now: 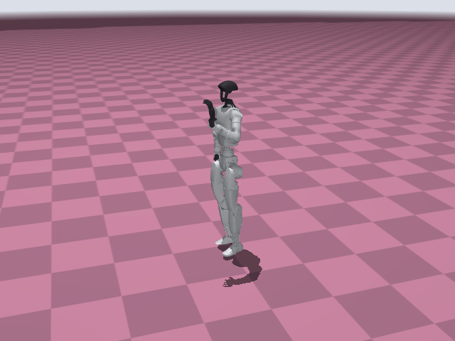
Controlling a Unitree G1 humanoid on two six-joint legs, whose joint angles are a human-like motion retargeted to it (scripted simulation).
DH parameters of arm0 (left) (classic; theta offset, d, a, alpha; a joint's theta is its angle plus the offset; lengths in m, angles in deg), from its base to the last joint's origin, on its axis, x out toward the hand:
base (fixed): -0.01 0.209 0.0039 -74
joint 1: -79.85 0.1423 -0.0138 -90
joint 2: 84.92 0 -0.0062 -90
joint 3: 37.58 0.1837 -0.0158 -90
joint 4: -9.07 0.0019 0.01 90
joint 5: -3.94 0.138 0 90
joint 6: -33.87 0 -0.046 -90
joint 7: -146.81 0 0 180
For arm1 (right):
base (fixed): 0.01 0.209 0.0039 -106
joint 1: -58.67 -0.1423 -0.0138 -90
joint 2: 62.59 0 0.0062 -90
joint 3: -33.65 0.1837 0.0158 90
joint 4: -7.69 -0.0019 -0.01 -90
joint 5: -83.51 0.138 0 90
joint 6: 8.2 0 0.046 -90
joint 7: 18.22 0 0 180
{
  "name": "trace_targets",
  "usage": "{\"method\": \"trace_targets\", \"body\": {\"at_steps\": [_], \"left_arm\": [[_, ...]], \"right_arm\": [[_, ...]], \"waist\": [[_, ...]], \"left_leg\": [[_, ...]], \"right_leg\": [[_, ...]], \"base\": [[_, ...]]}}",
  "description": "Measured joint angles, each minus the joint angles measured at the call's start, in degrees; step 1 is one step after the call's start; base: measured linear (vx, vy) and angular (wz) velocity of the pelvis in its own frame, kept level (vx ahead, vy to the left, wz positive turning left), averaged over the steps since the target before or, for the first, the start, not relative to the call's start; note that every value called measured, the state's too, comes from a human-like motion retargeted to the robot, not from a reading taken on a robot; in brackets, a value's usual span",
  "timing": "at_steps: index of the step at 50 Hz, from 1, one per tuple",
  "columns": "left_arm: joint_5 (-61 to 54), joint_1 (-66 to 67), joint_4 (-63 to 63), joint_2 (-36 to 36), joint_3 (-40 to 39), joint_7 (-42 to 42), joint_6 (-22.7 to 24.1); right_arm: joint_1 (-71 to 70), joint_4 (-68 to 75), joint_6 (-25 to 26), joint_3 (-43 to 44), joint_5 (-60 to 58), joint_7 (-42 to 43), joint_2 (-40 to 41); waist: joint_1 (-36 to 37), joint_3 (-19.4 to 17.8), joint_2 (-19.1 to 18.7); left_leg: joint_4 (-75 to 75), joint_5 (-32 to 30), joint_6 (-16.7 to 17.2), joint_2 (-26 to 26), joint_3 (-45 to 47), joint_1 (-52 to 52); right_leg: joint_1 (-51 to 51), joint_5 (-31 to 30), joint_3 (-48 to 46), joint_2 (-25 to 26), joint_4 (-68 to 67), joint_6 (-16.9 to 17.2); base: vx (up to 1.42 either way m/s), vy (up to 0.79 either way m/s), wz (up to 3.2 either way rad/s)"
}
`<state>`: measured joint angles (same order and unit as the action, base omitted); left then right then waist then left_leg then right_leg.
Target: Upper body actions
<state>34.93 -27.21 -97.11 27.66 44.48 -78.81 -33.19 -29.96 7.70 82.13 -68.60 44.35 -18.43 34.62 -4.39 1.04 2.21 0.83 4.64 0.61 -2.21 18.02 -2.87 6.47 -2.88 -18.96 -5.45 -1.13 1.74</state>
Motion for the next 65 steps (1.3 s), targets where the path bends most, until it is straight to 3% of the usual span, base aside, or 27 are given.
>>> {"method": "trace_targets", "body": {"at_steps": [3,5,7,8,10,12,17,18,20,25,32,34,37,39,47,52,60,65], "left_arm": [[-5.65,-3.81,2.27,0.17,6.12,10.43,-1.44],[-10.22,-5.52,4.03,-0.75,8.41,24.48,-7.62],[-11.24,-6.75,6.21,-1.67,8.61,49.67,-19.26],[-10.58,-6.70,6.88,-1.75,8.36,56.67,-23.43],[-9.82,-6.26,7.09,-2.00,8.53,59.58,-27.81],[-10.93,-5.39,5.86,-1.53,8.29,48.79,-24.35],[1.01,-2.38,2.28,-0.80,4.54,5.75,-8.19],[5.24,-1.66,1.35,-0.79,3.09,-1.76,-7.32],[9.34,-0.59,0.26,-1.10,1.42,-8.07,-7.21],[4.95,0.89,-0.21,-2.00,-0.08,-7.15,-7.70],[3.09,2.35,2.23,-3.21,-4.49,-11.96,-9.57],[-6.53,1.58,5.22,-5.10,-3.76,-3.07,-14.27],[-20.74,-0.11,10.65,-6.65,-3.79,17.29,-27.29],[-23.07,-0.08,11.98,-5.69,-4.64,20.47,-30.11],[-2.96,4.65,5.60,-1.92,-6.43,-2.63,-13.55],[10.74,8.81,9.49,-2.45,-6.73,-17.26,-1.12],[16.46,18.28,24.35,-7.45,-3.99,-16.70,1.52],[18.22,21.46,40.35,-13.18,-2.65,-13.53,1.13]], "right_arm": [[-0.37,0.11,0.16,-0.03,0.11,-0.12,0.18],[-0.52,0.10,0.15,0.19,0.14,-0.19,0.34],[-0.73,-0.03,0.08,0.33,-0.15,-0.26,0.46],[-0.81,-0.11,0.03,0.35,-0.32,-0.24,0.48],[-0.90,-0.31,-0.10,0.28,-0.62,-0.18,0.47],[-0.93,-0.56,-0.28,0.48,-0.70,-0.05,0.42],[-0.92,-0.42,-0.60,0.90,0.29,0.24,0.51],[-0.91,-0.28,-0.52,0.98,0.45,0.24,0.54],[-0.68,-0.11,-0.47,1.03,0.59,0.27,0.55],[-0.34,0.07,-0.61,1.01,0.62,0.41,0.30],[-0.67,0.01,-0.44,0.83,0.54,-0.10,0.36],[-0.66,-0.04,-0.58,0.59,0.50,-0.13,0.44],[-0.71,-0.02,-0.73,0.55,0.45,-0.26,0.44],[-0.94,-0.09,-0.72,0.54,0.28,-0.48,0.47],[-1.41,-0.34,-1.13,0.40,1.33,-0.49,0.51],[-1.66,-0.40,-0.89,0.83,1.23,-0.46,0.63],[-2.16,-0.58,-1.01,0.24,1.08,-0.04,0.53],[-2.16,-0.59,-1.08,0.16,1.15,0.17,0.42]], "waist": [[-0.47,0.28,-0.05],[-0.70,0.33,0.04],[-0.85,0.37,0.06],[-0.94,0.38,0.04],[-1.17,0.40,-0.01],[-1.41,0.32,-0.12],[-1.07,0.05,-0.06],[-0.74,0.00,0.00],[-0.16,0.06,0.07],[0.65,0.14,0.11],[-0.56,0.15,0.18],[-0.53,0.32,0.22],[-0.15,0.50,0.20],[-0.16,0.45,0.20],[-0.38,0.08,-0.05],[0.32,-0.57,-0.09],[0.10,-1.67,-0.61],[0.71,-2.35,-0.69]], "left_leg": [[0.06,-0.06,-0.07,-0.04,-0.36,0.13],[0.11,-0.13,-0.12,-0.11,-0.76,0.19],[0.14,-0.18,-0.15,-0.17,-1.02,0.21],[0.14,-0.19,-0.16,-0.20,-1.09,0.22],[0.13,-0.21,-0.18,-0.25,-1.20,0.25],[0.13,-0.23,-0.20,-0.30,-1.43,0.29],[0.07,-0.14,-0.21,-0.40,-1.17,0.14],[0.05,-0.10,-0.19,-0.40,-0.94,0.09],[0.01,-0.06,-0.16,-0.40,-0.61,0.03],[-0.03,-0.07,-0.14,-0.46,-0.59,0.04],[0.06,-0.30,-0.26,-0.80,-2.17,0.22],[0.07,-0.32,-0.25,-0.83,-2.23,0.23],[0.10,-0.33,-0.24,-0.82,-2.19,0.25],[0.12,-0.34,-0.23,-0.76,-2.20,0.30],[0.12,-0.17,-0.19,-0.43,-1.59,0.28],[0.10,-0.11,-0.13,-0.19,-0.61,0.16],[0.03,0.05,-0.07,0.26,0.61,-0.15],[-0.11,0.21,0.02,0.37,1.53,-0.64]], "right_leg": [[0.12,-0.07,-0.64,0.08,0.17,-0.08],[0.29,-0.12,-1.11,0.08,0.29,-0.09],[0.42,-0.16,-1.42,0.04,0.37,-0.07],[0.44,-0.17,-1.52,0.03,0.40,-0.08],[0.43,-0.21,-1.63,0.00,0.42,-0.09],[0.43,-0.25,-1.80,-0.02,0.46,-0.09],[0.46,-0.19,-1.37,0.11,0.49,-0.24],[0.44,-0.15,-1.11,0.11,0.46,-0.25],[0.38,-0.09,-0.75,0.09,0.39,-0.25],[0.36,0.00,-0.67,-0.17,0.23,-0.04],[0.85,-0.04,-2.28,-0.43,0.48,0.11],[0.88,-0.02,-2.33,-0.46,0.46,0.11],[0.89,0.03,-2.27,-0.50,0.40,0.14],[0.84,0.02,-2.25,-0.51,0.37,0.18],[0.34,-0.15,-1.38,-0.56,0.14,0.37],[0.30,-0.08,-0.41,-0.42,0.05,0.37],[-0.04,-0.27,0.85,-0.19,-0.08,0.34],[-0.31,-0.43,1.79,-0.24,-0.28,0.30]], "base": [[0.00,0.00,0.00],[0.00,0.00,0.00],[0.00,0.00,0.00],[0.00,0.00,0.00],[0.00,0.00,0.00],[0.00,0.00,0.00],[0.00,0.00,0.00],[0.00,0.00,0.00],[0.00,0.00,0.00],[0.00,0.00,0.00],[0.00,0.01,0.14],[0.00,0.00,0.00],[0.00,0.00,0.00],[0.00,0.00,0.00],[0.00,0.00,0.00],[-0.01,-0.01,-0.09],[-0.02,-0.01,-0.12],[-0.02,-0.01,-0.16]]}}
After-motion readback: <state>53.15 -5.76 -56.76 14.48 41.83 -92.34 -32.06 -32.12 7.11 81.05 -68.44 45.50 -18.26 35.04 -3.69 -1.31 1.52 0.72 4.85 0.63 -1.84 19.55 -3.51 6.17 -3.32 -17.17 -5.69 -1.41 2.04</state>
